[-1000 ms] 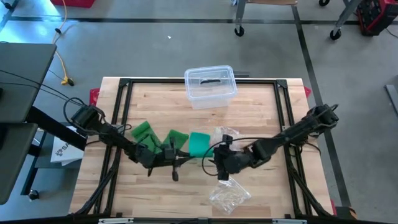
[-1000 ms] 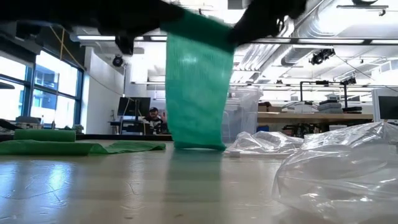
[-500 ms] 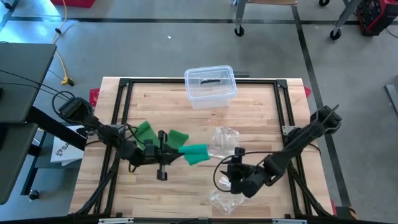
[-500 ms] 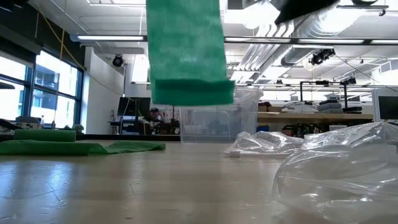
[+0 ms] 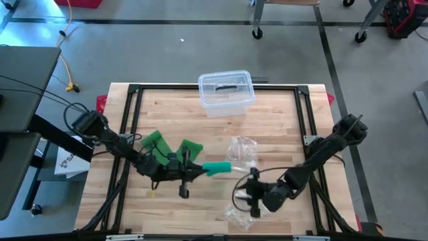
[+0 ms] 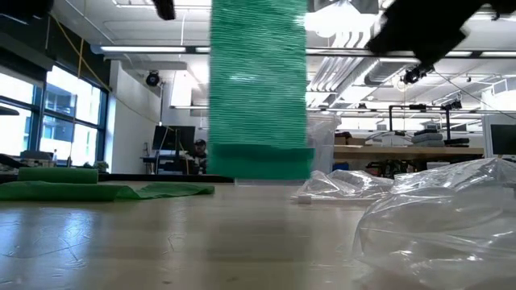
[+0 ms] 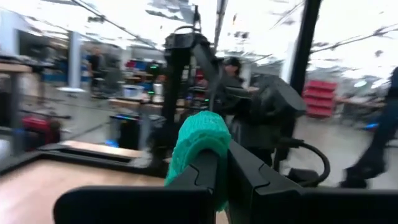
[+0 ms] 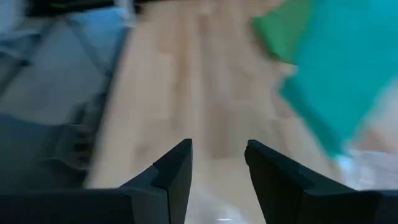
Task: Roll bandage
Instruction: Roll the blue bandage
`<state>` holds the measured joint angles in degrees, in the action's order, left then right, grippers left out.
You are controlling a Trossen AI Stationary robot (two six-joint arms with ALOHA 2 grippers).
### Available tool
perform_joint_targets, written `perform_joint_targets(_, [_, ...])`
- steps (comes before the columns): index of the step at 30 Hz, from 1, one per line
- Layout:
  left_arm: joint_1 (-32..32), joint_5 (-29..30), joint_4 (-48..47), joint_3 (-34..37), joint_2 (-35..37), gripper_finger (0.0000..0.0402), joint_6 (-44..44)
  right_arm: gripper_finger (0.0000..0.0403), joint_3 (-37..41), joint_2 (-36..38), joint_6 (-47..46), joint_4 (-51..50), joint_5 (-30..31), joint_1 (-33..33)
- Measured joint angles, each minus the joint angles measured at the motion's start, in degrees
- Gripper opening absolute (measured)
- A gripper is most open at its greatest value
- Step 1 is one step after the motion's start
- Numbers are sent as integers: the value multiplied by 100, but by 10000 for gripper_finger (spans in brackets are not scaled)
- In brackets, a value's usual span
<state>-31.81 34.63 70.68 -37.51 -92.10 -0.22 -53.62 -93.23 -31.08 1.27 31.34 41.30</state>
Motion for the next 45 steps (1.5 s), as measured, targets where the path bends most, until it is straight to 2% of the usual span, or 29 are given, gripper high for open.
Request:
perform_joint_targets(4, [9,-531,15,-577,-376,7,-580,146,-508,0,-163,-249,-412,331])
perform_joint_targets(7, [13,-663,27,-903,-492,7,-650,146,-955,0,-457,-653,-480,649])
perform_joint_targets(10, [151,-9,-251,-890,-498,7,-583,146,-1200,0,-439,-875,-500,862])
perform_joint_targets(13, [528,478,-654,-668,-504,7,-1004,142,-1058,-2,187,-691,-498,844])
perform_joint_targets(16, [967,469,-1218,-416,-504,7,-1692,127,-543,-11,540,-218,-880,511])
perform_joint_targets(19, [1325,468,-1558,-133,-507,7,-1942,106,63,-13,504,304,-1397,-88])
perform_joint_targets(22, [1567,468,-1634,152,-507,7,-2018,88,607,-22,493,715,-1507,-759])
perform_joint_targets(26, [1720,461,-1652,428,-508,7,-2049,73,938,-26,538,923,-1634,-1490])
perform_joint_targets(30, [1762,461,-1645,545,-507,7,-2072,67,1069,-26,647,898,-2399,-2051])
perform_joint_targets(41, [1665,455,-1640,555,-507,7,-2069,69,1134,-665,755,1447,-2438,-2320])
perform_joint_targets(45, [1631,455,-1642,555,-507,7,-2068,95,1132,-897,757,1446,-2414,-2368])
